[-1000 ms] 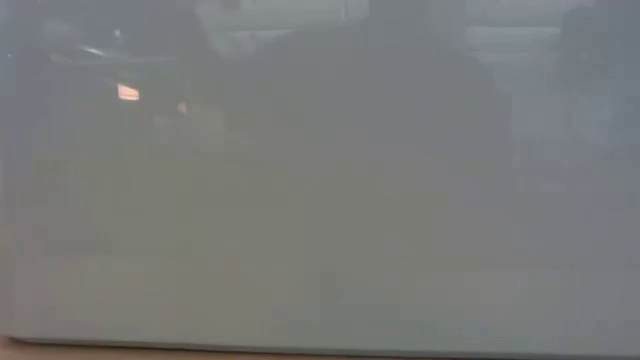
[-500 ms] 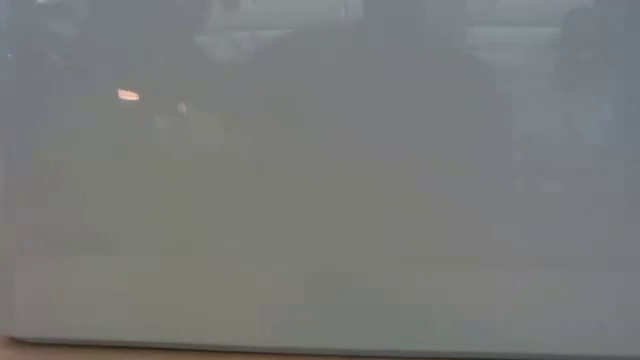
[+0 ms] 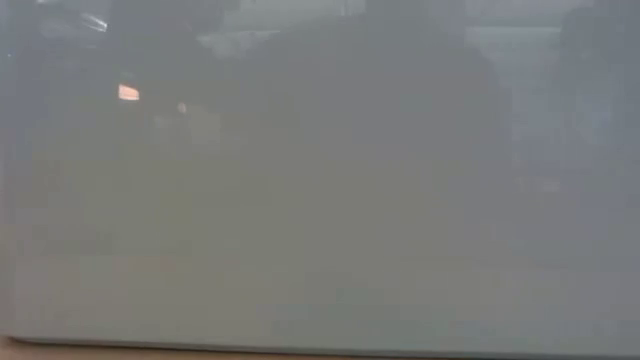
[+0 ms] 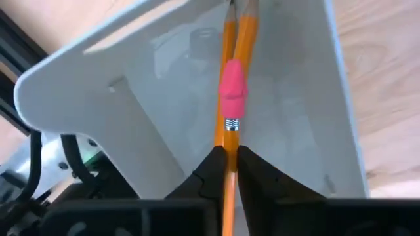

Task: Sort crayons/erasers/pens/pencils in bins
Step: Put the orange pencil into the middle left gray bin

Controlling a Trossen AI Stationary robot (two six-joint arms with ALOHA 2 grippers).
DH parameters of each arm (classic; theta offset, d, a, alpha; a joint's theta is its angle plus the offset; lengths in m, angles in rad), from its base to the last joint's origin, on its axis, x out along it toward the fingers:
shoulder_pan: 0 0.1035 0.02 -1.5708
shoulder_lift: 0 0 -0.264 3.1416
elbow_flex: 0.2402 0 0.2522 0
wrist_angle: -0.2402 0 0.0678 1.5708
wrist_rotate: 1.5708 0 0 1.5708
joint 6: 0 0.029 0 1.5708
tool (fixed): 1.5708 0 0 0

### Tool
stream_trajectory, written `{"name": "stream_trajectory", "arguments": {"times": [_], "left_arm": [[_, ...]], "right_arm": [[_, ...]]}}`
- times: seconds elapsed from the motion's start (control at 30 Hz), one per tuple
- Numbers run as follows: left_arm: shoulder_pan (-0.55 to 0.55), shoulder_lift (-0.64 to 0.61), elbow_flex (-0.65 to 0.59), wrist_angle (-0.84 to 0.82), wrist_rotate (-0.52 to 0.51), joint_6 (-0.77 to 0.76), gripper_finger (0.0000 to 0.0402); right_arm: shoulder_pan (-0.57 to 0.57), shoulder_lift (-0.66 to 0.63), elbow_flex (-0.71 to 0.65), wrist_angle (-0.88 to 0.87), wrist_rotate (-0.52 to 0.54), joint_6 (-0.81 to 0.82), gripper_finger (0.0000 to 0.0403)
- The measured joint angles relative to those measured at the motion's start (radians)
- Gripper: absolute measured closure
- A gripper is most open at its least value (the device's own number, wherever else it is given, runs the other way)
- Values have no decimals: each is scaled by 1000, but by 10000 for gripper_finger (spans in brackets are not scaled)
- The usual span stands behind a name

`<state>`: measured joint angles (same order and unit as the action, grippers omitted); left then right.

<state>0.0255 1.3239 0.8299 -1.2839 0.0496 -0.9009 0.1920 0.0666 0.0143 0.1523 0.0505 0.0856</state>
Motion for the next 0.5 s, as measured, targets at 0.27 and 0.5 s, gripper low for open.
{"name": "stream_trajectory", "arguments": {"times": [0.27,0.5], "left_arm": [[23,0,18,9,-57,112,299],[-40,-12,199,71,-83,184,261]], "right_arm": [[0,0,0,0,0,0,190],[0,0,0,0,0,0,190]]}}
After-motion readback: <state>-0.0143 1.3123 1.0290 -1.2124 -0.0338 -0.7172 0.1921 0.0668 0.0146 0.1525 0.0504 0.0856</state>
